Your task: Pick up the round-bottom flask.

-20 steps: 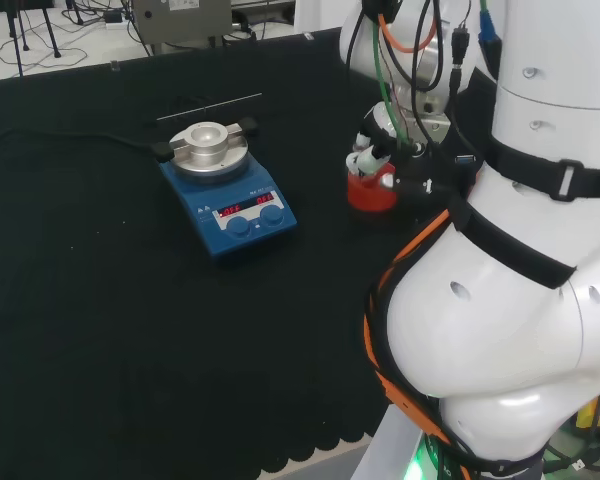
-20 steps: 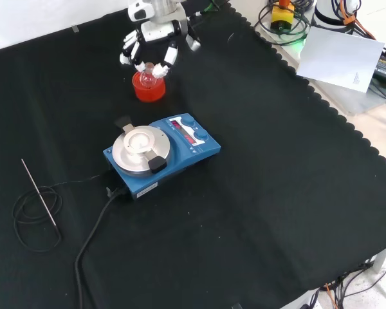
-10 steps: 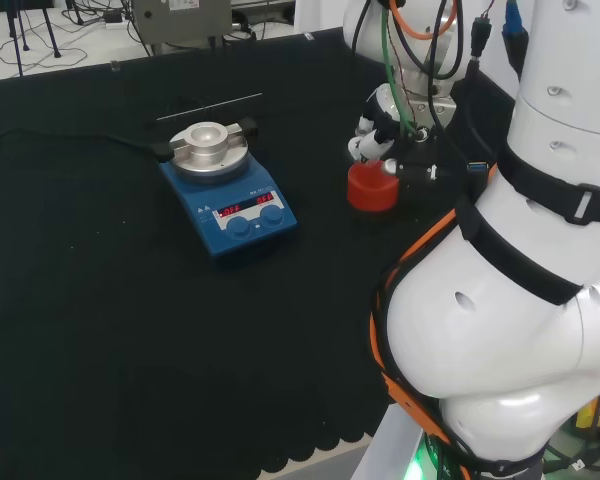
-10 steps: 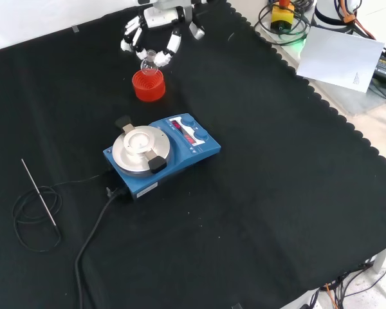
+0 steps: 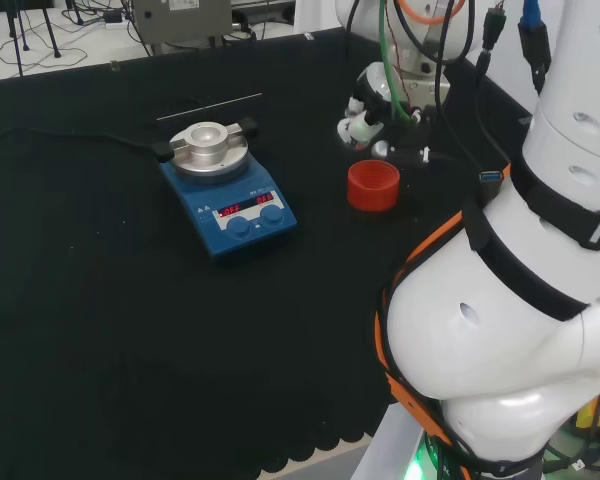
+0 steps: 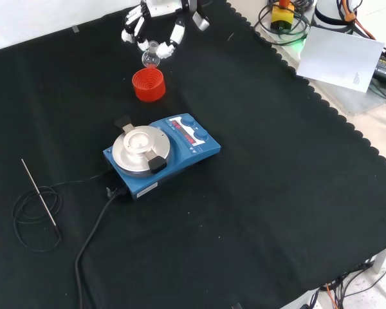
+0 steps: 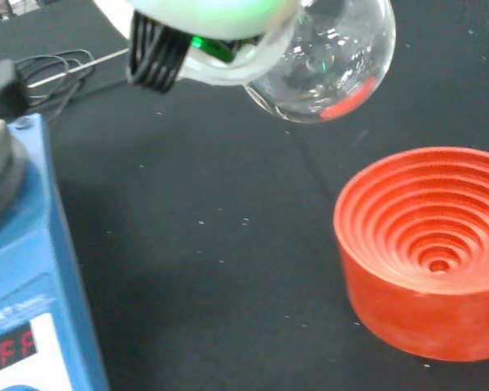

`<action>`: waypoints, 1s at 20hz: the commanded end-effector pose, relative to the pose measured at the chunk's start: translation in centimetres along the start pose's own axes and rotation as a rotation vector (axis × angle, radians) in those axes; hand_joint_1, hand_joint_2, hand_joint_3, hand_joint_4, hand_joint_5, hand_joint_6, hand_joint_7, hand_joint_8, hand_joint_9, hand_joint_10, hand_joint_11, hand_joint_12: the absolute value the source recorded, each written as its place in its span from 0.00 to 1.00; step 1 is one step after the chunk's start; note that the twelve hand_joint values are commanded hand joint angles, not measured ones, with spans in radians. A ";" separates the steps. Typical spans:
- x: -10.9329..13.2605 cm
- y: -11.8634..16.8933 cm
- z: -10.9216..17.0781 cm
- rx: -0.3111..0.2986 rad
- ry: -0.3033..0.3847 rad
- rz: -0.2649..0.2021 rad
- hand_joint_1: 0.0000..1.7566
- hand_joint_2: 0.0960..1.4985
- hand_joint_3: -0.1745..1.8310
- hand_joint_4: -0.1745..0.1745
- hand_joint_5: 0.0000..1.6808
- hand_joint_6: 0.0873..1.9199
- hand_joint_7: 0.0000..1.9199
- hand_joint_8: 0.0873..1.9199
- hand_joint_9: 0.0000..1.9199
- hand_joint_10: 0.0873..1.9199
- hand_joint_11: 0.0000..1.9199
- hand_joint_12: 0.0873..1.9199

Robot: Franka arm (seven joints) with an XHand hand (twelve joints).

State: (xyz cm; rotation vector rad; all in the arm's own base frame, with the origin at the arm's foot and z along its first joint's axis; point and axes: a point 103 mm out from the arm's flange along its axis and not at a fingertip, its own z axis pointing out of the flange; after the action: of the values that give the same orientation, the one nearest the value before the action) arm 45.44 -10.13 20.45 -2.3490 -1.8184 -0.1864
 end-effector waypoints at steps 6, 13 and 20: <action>2.8 -0.6 -1.2 0.012 0.004 -0.045 0.62 0.44 0.48 0.65 0.62 0.57 0.20 0.32 0.32 0.31 0.18 0.66; 4.9 -0.1 -2.3 0.019 -0.004 -0.066 0.62 0.44 0.48 0.67 0.62 0.57 0.20 0.32 0.32 0.31 0.18 0.66; 6.8 0.4 -2.6 0.036 -0.006 -0.087 0.62 0.44 0.48 0.68 0.62 0.57 0.20 0.32 0.32 0.31 0.18 0.66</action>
State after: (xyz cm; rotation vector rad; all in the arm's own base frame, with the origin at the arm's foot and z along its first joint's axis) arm 47.08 -5.39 24.08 -2.2689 -1.9005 -0.1709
